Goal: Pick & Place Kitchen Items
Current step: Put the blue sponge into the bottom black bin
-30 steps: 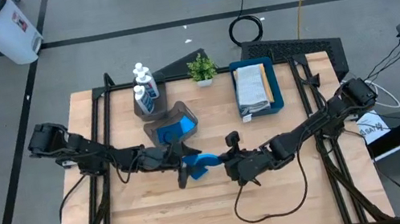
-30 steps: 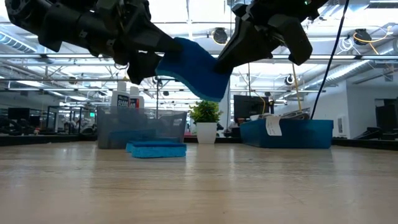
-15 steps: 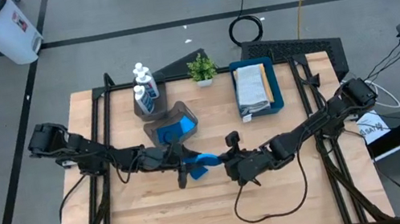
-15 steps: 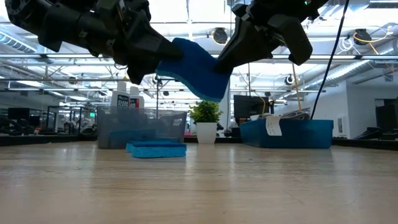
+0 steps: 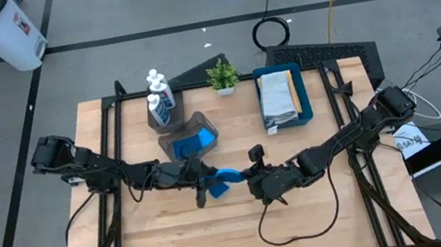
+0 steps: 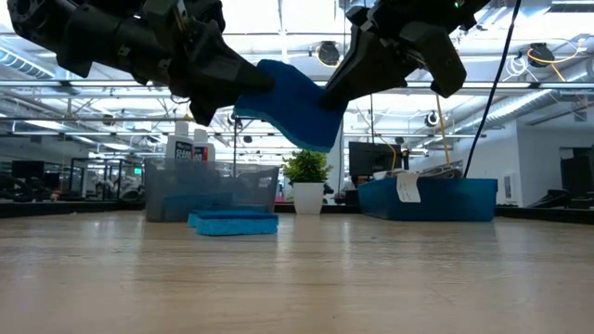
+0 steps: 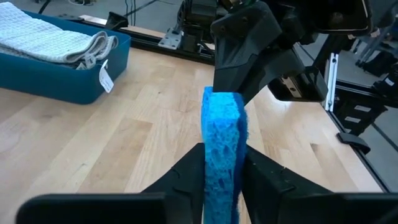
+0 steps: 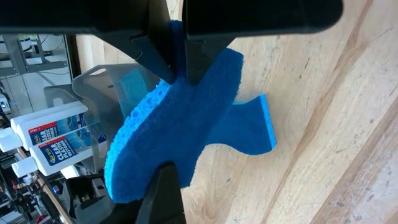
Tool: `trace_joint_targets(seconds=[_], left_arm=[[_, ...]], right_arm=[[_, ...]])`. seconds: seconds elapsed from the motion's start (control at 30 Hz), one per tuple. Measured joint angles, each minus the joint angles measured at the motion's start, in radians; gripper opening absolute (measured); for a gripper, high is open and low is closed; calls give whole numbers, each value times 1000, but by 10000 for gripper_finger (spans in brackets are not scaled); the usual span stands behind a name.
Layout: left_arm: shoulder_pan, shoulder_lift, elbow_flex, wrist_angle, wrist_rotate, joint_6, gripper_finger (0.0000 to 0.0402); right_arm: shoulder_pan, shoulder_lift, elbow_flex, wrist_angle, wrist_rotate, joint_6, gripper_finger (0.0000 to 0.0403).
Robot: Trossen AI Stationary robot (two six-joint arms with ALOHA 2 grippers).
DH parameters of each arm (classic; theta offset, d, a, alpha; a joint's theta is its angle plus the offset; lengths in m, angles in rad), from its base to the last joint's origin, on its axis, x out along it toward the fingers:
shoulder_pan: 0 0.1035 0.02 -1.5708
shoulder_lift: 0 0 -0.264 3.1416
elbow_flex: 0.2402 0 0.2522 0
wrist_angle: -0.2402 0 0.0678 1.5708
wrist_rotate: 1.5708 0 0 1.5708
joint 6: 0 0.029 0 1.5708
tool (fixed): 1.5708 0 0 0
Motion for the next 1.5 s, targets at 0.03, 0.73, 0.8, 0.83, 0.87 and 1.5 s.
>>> trace_joint_targets(seconds=[0.03,0.73,0.8,0.83,0.87,1.5], left_arm=[[0,0,0,0,0,1,88],[2,0,0,-5,-35,-43,24],[6,0,0,-7,-34,-59,16],[10,0,0,-6,-34,-72,11],[16,0,0,-6,-34,-89,8],[215,-232,-92,14,55,-174,7]], right_arm=[[0,0,0,0,0,0,0],[4,0,0,-3,31,45,43],[12,-6,0,-4,30,74,71],[17,-11,0,-4,30,90,87],[20,-16,0,-3,30,106,105],[74,-121,0,-88,31,195,226]])
